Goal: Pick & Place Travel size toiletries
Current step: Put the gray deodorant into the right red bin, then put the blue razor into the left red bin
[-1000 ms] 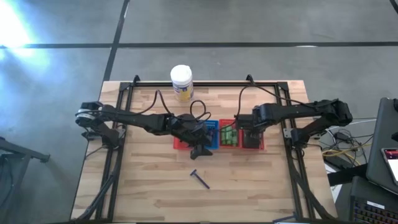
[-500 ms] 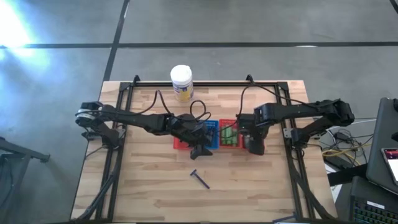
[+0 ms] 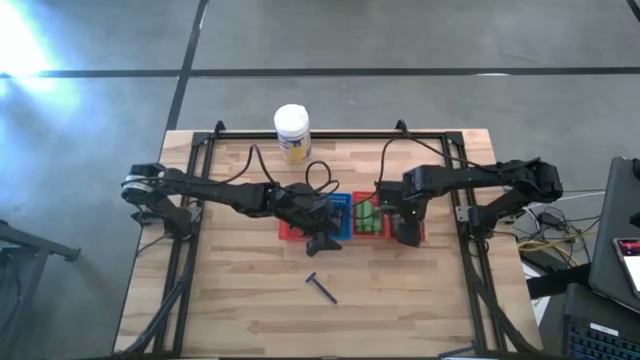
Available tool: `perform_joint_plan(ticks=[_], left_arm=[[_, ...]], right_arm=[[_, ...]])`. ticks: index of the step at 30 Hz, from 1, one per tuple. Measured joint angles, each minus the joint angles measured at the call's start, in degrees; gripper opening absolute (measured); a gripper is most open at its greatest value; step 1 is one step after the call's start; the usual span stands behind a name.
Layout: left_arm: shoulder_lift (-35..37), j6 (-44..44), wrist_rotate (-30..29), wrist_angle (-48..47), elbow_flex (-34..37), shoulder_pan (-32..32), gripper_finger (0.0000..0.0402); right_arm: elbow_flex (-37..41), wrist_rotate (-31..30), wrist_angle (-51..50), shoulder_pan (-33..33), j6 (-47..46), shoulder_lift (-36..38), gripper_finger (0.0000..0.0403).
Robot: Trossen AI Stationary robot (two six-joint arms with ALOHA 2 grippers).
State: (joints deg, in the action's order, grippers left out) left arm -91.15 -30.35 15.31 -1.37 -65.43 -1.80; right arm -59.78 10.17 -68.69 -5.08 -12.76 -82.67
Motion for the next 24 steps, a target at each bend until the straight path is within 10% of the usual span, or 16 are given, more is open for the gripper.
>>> perform_joint_plan(ticks=[8,16,24], left_arm=[[0.0,-0.1,0.0,0.0,0.0,-0.1,0.0333],[0.0,0.1,0.0,0.0,0.1,-0.1,0.0333],[0.0,0.2,-0.3,0.0,0.1,-0.2,0.0333]], right_arm=[[-3.7,-2.2,-0.1,-1.1,2.3,0.8,0.026],[-3.3,-20.3,-2.7,-2.9,0.8,0.9,0.0288],[-4.2,-21.2,-3.1,-4.9,-0.4,1.0,0.0278]])
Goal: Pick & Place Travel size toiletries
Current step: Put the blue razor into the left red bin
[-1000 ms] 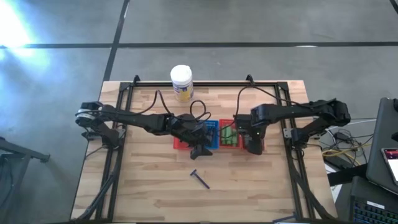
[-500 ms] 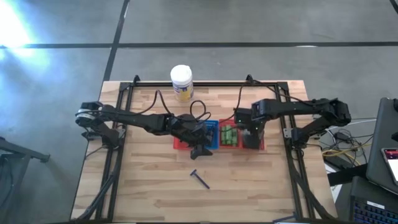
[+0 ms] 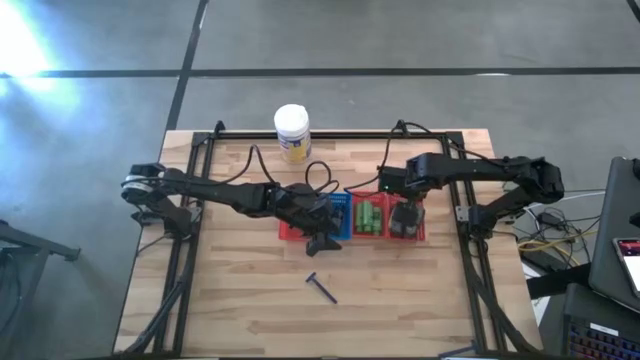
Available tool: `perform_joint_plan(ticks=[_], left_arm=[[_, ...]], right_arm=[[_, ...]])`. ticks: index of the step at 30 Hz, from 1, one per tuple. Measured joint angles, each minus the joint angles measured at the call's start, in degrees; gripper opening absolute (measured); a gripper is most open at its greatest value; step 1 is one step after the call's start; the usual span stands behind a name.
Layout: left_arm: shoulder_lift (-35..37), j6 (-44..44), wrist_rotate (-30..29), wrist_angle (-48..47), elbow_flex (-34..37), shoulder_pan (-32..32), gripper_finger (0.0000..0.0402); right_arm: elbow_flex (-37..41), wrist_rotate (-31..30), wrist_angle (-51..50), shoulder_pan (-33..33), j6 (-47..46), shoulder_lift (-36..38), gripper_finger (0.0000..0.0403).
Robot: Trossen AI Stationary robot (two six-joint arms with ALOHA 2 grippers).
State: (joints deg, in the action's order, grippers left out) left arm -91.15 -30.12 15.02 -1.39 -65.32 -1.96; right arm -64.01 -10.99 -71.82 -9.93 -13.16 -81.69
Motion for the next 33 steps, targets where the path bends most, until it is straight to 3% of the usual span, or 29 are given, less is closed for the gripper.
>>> perform_joint_plan(ticks=[4,8,14,17,20,26,33], left_arm=[[0.0,0.2,0.1,-1.4,0.0,-0.2,0.0333],[0.0,1.7,2.3,-9.9,0.0,-2.7,0.0333],[-1.9,20.3,-4.9,-25.0,0.0,-11.8,0.0332],[-4.3,30.3,-6.9,-21.2,0.0,-16.0,0.0332],[-7.6,34.9,-9.9,-15.6,-0.5,-18.0,0.0332],[-14.8,33.8,-10.6,-14.9,-4.3,-17.6,0.0321],[-21.5,34.5,-7.1,-15.1,-8.3,-16.7,0.0245]], right_arm=[[-2.0,4.8,0.2,0.7,2.3,1.1,0.0263],[-3.0,10.8,0.5,2.3,2.7,3.0,0.0249],[-1.7,11.2,0.7,7.2,-0.5,5.8,0.0236],[-1.1,11.1,0.7,9.6,-3.3,6.7,0.0235],[-0.6,11.0,0.7,11.6,-6.2,7.2,0.024],[-0.2,11.0,0.9,15.8,-10.5,7.3,0.026],[0.9,11.0,2.4,18.8,-14.2,7.3,0.0277]])
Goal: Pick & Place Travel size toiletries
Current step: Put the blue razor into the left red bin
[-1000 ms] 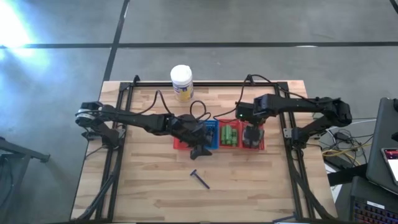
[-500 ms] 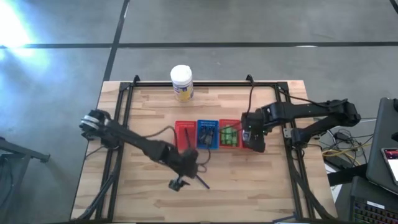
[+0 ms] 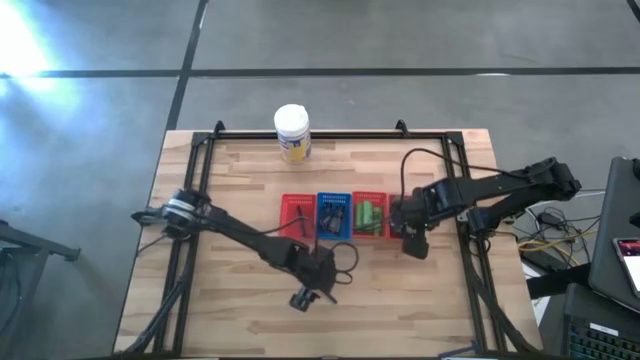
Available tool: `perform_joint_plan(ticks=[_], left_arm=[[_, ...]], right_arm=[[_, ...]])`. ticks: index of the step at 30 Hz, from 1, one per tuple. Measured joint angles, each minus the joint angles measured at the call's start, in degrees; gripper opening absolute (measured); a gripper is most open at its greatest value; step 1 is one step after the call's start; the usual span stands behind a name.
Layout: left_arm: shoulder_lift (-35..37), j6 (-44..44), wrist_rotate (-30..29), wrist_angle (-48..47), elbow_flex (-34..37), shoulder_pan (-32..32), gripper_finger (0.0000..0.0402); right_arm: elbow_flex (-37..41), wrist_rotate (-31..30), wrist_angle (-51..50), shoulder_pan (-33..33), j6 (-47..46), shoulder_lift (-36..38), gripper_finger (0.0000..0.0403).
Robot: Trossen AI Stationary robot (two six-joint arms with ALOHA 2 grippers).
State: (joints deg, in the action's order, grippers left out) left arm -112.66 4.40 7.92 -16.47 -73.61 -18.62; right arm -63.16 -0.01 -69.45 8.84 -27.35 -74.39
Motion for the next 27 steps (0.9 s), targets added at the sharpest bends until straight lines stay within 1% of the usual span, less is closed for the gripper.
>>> perform_joint_plan(ticks=[5,11,12,15,18,21,25,27], left_arm=[[-1.3,0.0,0.2,-0.6,-0.2,0.4,0.0168],[-0.2,0.9,-0.5,-6.3,-0.3,0.7,0.0049],[0.2,0.8,-0.5,-7.5,-0.4,0.7,0.0034],[2.0,-2.0,-0.5,-9.7,-0.5,0.7,0.0032],[6.5,-6.2,-1.8,-10.8,-0.5,0.7,0.0032],[12.8,-12.9,-7.6,-12.9,-0.1,0.7,0.0032],[21.8,-27.3,-18.3,-14.1,2.1,1.8,0.0032],[25.8,-32.0,-22.3,-14.1,3.9,2.7,0.0032]], right_arm=[[0.8,0.0,0.0,1.5,-1.6,0.0,0.0287],[0.8,0.0,0.7,3.3,-1.5,0.1,0.0295],[0.8,0.0,1.2,3.6,-1.4,0.1,0.0295],[0.8,0.1,2.8,3.9,-1.5,0.5,0.0288],[0.8,0.5,6.5,4.0,-1.6,1.1,0.0276],[0.8,0.5,10.7,3.9,-1.6,1.3,0.0264],[0.8,0.5,14.7,3.6,-1.6,1.2,0.0249],[0.9,0.3,16.4,3.4,-1.5,1.2,0.0243]])
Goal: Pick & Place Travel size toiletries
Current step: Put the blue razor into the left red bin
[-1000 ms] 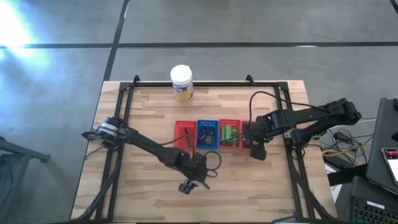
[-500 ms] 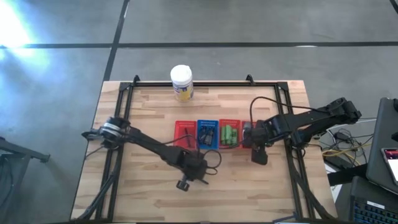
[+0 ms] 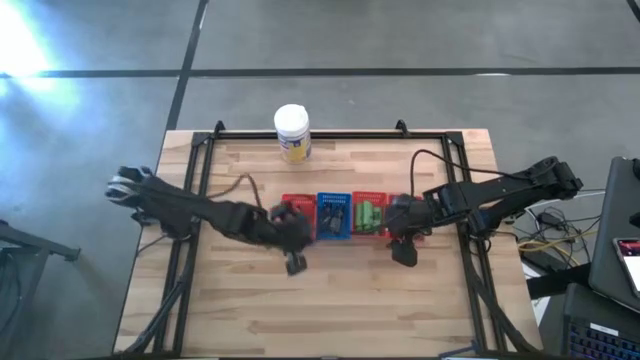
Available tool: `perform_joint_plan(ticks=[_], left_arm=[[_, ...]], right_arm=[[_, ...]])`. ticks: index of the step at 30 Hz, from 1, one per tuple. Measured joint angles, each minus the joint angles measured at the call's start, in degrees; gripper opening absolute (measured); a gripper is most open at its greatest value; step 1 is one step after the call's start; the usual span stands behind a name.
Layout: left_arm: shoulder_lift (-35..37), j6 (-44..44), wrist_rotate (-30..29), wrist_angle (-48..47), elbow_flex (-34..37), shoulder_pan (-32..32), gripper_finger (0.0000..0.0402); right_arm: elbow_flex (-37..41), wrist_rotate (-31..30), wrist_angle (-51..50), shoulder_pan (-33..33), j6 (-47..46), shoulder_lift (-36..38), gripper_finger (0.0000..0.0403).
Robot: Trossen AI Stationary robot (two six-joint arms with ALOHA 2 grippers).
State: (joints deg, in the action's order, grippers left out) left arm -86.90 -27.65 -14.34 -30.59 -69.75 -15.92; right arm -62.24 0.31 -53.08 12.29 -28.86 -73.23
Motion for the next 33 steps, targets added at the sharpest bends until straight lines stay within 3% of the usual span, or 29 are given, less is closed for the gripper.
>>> perform_joint_plan(ticks=[4,8,13,24,33], left_arm=[[5.0,-8.2,-2.0,-2.6,3.8,4.4,0.0032],[8.2,-27.3,-2.3,-0.7,7.8,11.2,0.0032],[9.1,-35.0,-2.4,6.0,11.8,12.8,0.0032],[4.1,-43.8,-5.2,7.0,17.2,12.0,0.0037],[0.8,-44.5,-2.2,12.3,20.8,12.2,0.0041]], right_arm=[[0.0,-0.3,0.9,-0.6,0.7,0.0,0.0234],[0.0,-0.4,0.9,-1.4,0.7,0.0,0.0227],[0.0,-0.4,0.9,-1.5,-0.4,0.0,0.0221],[0.0,-0.7,0.9,-1.5,-1.2,0.0,0.0232],[0.0,-1.8,0.8,-1.4,-1.5,0.0,0.025]])
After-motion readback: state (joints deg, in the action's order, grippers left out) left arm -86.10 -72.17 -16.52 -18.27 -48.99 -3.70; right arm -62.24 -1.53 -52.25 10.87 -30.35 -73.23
